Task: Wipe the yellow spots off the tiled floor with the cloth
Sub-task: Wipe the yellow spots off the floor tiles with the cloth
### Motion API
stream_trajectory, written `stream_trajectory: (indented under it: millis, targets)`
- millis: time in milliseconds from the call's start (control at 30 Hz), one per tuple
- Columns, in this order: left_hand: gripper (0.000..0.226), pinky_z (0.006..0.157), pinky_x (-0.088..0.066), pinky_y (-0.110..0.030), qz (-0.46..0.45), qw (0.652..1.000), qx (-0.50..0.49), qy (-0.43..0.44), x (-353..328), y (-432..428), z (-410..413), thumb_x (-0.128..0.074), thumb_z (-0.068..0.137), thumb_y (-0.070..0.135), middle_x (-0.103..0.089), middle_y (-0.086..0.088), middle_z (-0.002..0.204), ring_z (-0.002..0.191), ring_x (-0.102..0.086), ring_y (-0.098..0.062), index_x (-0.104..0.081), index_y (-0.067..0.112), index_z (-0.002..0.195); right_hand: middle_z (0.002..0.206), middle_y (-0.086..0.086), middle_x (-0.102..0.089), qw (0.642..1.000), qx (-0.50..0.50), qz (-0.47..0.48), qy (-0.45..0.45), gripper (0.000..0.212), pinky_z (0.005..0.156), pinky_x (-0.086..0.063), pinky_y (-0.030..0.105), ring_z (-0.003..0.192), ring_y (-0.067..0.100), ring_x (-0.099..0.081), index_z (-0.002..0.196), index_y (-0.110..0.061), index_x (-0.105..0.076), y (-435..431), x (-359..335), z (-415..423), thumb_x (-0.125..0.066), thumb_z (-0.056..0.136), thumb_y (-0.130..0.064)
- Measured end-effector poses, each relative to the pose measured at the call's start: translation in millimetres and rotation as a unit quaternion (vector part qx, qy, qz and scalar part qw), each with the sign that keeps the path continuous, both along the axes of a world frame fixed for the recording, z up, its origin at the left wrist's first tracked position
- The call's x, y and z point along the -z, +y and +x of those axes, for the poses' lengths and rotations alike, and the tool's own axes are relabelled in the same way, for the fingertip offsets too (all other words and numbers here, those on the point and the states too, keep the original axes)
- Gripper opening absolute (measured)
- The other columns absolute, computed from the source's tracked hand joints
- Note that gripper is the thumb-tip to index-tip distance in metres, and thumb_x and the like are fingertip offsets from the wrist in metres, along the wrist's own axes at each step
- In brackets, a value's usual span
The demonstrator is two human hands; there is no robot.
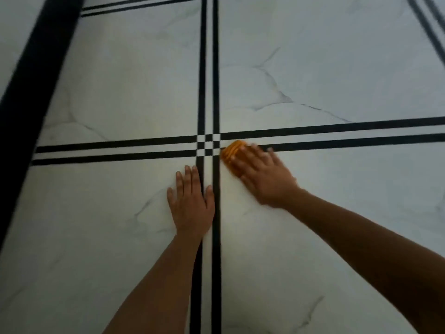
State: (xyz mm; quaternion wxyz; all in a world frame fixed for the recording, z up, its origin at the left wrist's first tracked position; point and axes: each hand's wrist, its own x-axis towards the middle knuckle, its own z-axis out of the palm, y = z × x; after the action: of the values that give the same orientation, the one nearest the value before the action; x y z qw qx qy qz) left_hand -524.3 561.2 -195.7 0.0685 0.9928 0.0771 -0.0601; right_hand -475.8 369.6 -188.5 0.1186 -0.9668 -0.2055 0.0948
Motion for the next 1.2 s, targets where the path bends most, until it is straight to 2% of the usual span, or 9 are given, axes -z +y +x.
stream_trajectory:
  millis: [100,233,300,400,533,700,867,1067,1200]
  targets:
    - [0.067,0.113,-0.005,-0.047,0.010,0.999,-0.049,0.003,-1.3,45.3,-5.3,-0.007,0.089,0.048,-0.008,-0.005,0.157,0.144,-0.003,-0.022,-0.008,0.016,0.148,0.158,0.005,0.008,0.988,0.151,0.002,0.021,0.055,0.117,0.005,0.046,0.144,0.025,0.015,0.149,-0.027,0.001,35.2,-0.6,11.5,-0.012,0.098,-0.044]
    - [0.070,0.113,-0.004,-0.046,0.013,0.995,-0.094,0.008,-0.6,97.0,-19.8,-0.003,0.086,0.049,-0.005,-0.003,0.157,0.144,-0.001,-0.021,-0.005,0.017,0.148,0.154,0.008,-0.022,0.986,-0.166,-0.013,-0.031,0.056,0.112,-0.019,0.054,0.143,0.030,-0.015,0.146,-0.025,-0.025,90.2,7.0,-3.9,-0.019,0.094,-0.043]
    - [0.074,0.113,-0.005,-0.046,0.005,0.994,-0.111,0.008,-0.3,118.9,-28.7,0.001,0.083,0.051,-0.006,-0.003,0.157,0.144,-0.002,-0.020,-0.007,0.018,0.148,0.155,0.007,-0.024,0.995,-0.098,-0.022,-0.027,0.056,0.112,-0.016,0.052,0.143,0.030,-0.019,0.146,-0.028,-0.025,111.0,8.2,25.8,-0.019,0.093,-0.044]
    - [0.075,0.113,-0.004,-0.045,-0.001,0.988,-0.152,0.004,-0.4,152.7,-39.4,0.002,0.082,0.051,-0.004,-0.001,0.157,0.144,-0.001,-0.019,-0.007,0.019,0.148,0.158,0.006,-0.002,1.000,0.026,-0.001,0.014,0.058,0.115,0.003,0.045,0.145,0.028,0.004,0.149,-0.028,-0.006,165.9,0.9,34.4,-0.012,0.094,-0.046]
    - [0.072,0.113,-0.006,-0.046,-0.006,0.979,-0.204,-0.002,1.9,189.6,-54.1,0.000,0.084,0.050,-0.006,-0.003,0.157,0.144,-0.002,-0.020,-0.008,0.018,0.148,0.157,0.004,-0.004,0.958,-0.287,-0.006,0.001,0.059,0.113,0.003,0.046,0.144,0.026,0.005,0.147,-0.031,-0.004,224.5,3.4,13.4,-0.006,0.091,-0.048]
    - [0.073,0.112,-0.011,-0.047,-0.026,0.963,-0.267,-0.015,1.3,216.4,-67.4,-0.002,0.085,0.049,-0.014,-0.005,0.156,0.144,-0.009,-0.022,-0.015,0.015,0.148,0.159,0.002,0.005,0.990,-0.137,-0.020,0.026,0.052,0.115,0.006,0.046,0.145,0.026,0.010,0.148,-0.034,-0.003,313.9,0.4,42.9,-0.016,0.098,-0.045]
    - [0.067,0.109,-0.019,-0.048,-0.058,0.948,-0.312,-0.026,-1.2,207.8,-88.1,-0.011,0.088,0.044,-0.023,-0.007,0.153,0.142,-0.018,-0.024,-0.024,0.012,0.145,0.159,-0.002,0.000,0.971,-0.226,0.005,0.074,0.049,0.115,0.006,0.044,0.145,0.021,0.009,0.147,-0.038,-0.013,319.4,-12.6,-6.5,-0.023,0.099,-0.044]
    - [0.066,0.111,-0.014,-0.045,-0.134,0.942,-0.301,0.067,-35.0,157.2,-124.2,-0.007,0.089,0.044,-0.020,-0.003,0.155,0.144,-0.009,-0.021,-0.024,0.015,0.146,0.144,0.003,-0.043,0.977,-0.191,-0.043,0.085,0.045,0.096,-0.031,0.035,0.119,0.029,-0.037,0.136,-0.025,-0.046,253.7,-39.7,-70.3,-0.054,0.092,-0.026]
    - [0.047,0.112,-0.010,-0.043,-0.212,0.920,-0.303,0.129,-91.3,126.2,-133.0,-0.026,0.100,0.031,-0.023,0.000,0.154,0.144,-0.003,-0.017,-0.027,0.017,0.145,0.107,0.004,-0.061,0.983,-0.004,0.089,0.163,0.026,0.080,-0.034,0.020,0.094,0.023,-0.051,0.111,-0.009,-0.064,224.3,-90.8,-83.0,-0.048,0.091,-0.008]
